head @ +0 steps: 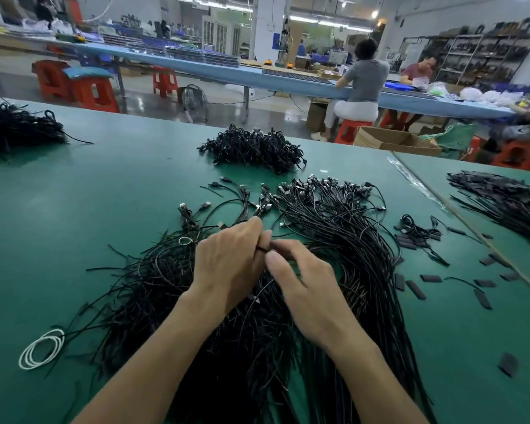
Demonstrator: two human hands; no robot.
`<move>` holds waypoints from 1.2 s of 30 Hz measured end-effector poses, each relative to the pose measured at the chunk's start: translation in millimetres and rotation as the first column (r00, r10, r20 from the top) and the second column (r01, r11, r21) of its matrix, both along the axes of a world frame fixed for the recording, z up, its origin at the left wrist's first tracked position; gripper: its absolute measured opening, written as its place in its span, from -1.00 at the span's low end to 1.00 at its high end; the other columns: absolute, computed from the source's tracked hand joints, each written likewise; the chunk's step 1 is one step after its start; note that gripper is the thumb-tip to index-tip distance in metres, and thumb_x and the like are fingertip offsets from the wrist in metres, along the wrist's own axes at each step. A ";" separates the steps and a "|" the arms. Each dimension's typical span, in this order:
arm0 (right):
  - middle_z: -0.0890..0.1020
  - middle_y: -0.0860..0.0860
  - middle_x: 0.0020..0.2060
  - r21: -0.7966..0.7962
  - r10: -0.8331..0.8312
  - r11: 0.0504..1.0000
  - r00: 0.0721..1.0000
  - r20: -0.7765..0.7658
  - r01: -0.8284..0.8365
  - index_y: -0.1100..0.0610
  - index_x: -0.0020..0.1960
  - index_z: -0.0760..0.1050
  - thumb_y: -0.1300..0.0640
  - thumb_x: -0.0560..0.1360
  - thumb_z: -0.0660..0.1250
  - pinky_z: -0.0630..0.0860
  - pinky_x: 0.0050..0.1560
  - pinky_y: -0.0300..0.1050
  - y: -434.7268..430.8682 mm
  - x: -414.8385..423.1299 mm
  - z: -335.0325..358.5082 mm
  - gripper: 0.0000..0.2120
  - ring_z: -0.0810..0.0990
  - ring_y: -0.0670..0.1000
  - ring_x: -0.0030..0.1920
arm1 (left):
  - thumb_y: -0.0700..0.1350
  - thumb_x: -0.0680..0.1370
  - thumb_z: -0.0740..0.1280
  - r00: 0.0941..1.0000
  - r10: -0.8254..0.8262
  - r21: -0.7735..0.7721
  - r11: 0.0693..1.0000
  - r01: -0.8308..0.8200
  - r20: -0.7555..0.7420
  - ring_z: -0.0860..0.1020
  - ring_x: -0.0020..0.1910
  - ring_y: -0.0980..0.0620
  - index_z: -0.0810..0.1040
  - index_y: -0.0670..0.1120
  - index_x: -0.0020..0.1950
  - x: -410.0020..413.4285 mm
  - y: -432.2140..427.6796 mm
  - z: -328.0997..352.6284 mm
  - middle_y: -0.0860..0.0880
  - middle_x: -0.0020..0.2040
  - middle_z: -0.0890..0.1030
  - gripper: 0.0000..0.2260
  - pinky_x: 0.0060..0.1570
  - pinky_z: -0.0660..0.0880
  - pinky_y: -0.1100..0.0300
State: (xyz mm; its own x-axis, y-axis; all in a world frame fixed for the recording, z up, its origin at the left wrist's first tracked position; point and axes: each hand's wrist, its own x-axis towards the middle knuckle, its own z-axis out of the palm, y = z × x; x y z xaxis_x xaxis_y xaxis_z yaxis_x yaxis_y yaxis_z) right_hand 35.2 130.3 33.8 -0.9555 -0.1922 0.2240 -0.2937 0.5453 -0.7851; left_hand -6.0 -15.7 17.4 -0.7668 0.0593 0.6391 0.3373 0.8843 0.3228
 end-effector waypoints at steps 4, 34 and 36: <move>0.58 -0.17 -0.35 -0.073 -0.086 0.994 0.993 -0.082 0.080 -0.01 -0.03 0.57 -0.02 0.62 0.28 0.39 -0.33 -0.36 5.6 -6.3 3.0 -0.86 0.52 -0.20 -0.35 | -0.04 0.60 0.34 0.996 -0.085 0.111 0.990 0.082 0.024 0.25 -0.51 0.21 0.24 0.02 -0.24 -1.1 2.7 0.7 0.15 -0.46 0.27 -0.68 -0.43 0.20 0.19; 0.55 -0.09 -0.45 0.017 0.099 0.995 0.995 -0.005 -0.099 0.04 -0.21 0.63 0.09 0.56 0.36 0.34 -0.42 -0.24 30.7 -6.2 -0.4 -0.82 0.41 -0.16 -0.45 | -0.09 0.70 0.16 0.773 -0.566 0.659 0.702 0.269 0.287 0.63 -0.32 -0.03 0.63 -0.14 -0.10 3.1 12.1 -3.5 -0.06 -0.29 0.65 -0.69 -0.26 0.61 0.12; 0.57 -0.10 -0.43 -0.013 0.070 0.997 0.996 -0.050 -0.071 0.02 -0.22 0.62 0.07 0.55 0.40 0.37 -0.41 -0.27 36.3 -11.0 5.8 -0.83 0.42 -0.17 -0.44 | 0.03 0.68 0.15 0.671 -0.627 0.675 0.694 0.252 0.395 0.50 -0.52 -0.02 0.59 -0.04 -0.27 10.3 13.1 -3.7 -0.01 -0.47 0.54 -0.60 -0.47 0.48 0.15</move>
